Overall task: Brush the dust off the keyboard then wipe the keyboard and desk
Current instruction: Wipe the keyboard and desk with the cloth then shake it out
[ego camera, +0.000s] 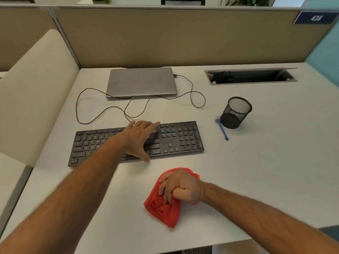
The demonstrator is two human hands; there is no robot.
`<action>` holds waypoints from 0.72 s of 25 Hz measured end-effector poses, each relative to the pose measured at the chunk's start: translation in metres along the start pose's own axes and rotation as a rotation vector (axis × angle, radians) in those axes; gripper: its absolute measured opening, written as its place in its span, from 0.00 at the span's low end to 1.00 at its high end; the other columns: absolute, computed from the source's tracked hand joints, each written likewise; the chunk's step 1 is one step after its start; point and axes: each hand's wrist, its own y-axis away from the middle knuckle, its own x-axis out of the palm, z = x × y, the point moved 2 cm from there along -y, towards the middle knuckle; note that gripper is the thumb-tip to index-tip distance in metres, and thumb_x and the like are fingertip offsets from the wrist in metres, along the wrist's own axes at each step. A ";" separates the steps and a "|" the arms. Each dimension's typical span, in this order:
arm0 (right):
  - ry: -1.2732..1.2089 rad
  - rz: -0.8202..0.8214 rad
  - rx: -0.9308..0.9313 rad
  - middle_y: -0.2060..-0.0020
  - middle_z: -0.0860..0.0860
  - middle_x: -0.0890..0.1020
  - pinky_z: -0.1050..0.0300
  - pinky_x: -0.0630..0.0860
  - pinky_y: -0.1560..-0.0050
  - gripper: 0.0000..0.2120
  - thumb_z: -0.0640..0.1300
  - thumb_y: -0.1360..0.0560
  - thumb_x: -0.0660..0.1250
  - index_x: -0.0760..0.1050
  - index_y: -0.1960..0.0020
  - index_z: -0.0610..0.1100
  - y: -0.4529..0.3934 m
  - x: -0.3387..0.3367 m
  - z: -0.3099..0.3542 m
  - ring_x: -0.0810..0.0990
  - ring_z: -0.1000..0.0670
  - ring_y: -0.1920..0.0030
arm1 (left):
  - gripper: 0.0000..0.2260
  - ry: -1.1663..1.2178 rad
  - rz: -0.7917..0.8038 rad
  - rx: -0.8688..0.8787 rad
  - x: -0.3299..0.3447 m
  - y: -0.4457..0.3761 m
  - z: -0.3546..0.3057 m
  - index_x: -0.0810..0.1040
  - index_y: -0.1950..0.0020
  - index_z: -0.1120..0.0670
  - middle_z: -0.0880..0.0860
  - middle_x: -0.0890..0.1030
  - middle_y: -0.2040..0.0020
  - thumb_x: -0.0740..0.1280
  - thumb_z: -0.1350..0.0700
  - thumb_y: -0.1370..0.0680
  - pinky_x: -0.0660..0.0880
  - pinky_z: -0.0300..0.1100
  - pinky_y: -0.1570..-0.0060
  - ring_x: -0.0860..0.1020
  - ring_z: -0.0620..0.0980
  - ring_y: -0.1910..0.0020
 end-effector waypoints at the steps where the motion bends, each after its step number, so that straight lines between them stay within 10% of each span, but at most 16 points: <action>1: 0.006 -0.006 0.009 0.65 0.45 0.85 0.48 0.70 0.38 0.17 0.43 0.39 0.55 0.81 0.68 0.36 0.006 -0.004 -0.001 0.82 0.48 0.54 | 0.53 0.130 -0.091 0.071 -0.001 -0.001 -0.015 0.47 0.18 0.48 0.53 0.58 0.20 0.75 0.34 0.32 0.55 0.55 0.23 0.57 0.53 0.23; 6: -0.037 -0.078 0.125 0.65 0.44 0.85 0.45 0.73 0.42 0.16 0.42 0.39 0.56 0.81 0.67 0.36 0.053 -0.027 -0.007 0.82 0.49 0.53 | 0.28 0.651 -0.208 0.279 0.019 -0.017 -0.118 0.67 0.23 0.51 0.49 0.71 0.26 0.59 0.38 0.20 0.65 0.48 0.27 0.68 0.42 0.28; 10: -0.022 -0.168 0.190 0.65 0.44 0.85 0.46 0.75 0.46 0.17 0.41 0.39 0.56 0.82 0.66 0.36 0.095 -0.050 -0.007 0.81 0.48 0.54 | 0.29 0.645 -0.138 0.377 0.041 -0.037 -0.176 0.68 0.23 0.51 0.49 0.69 0.24 0.53 0.37 0.19 0.46 0.44 0.21 0.60 0.38 0.24; 18: 0.063 -0.347 0.303 0.64 0.48 0.85 0.50 0.74 0.44 0.15 0.43 0.37 0.57 0.82 0.67 0.39 0.199 -0.090 -0.009 0.81 0.50 0.53 | 0.33 0.594 -0.076 0.502 0.056 -0.084 -0.261 0.66 0.22 0.52 0.48 0.66 0.22 0.52 0.35 0.20 0.47 0.45 0.21 0.56 0.43 0.21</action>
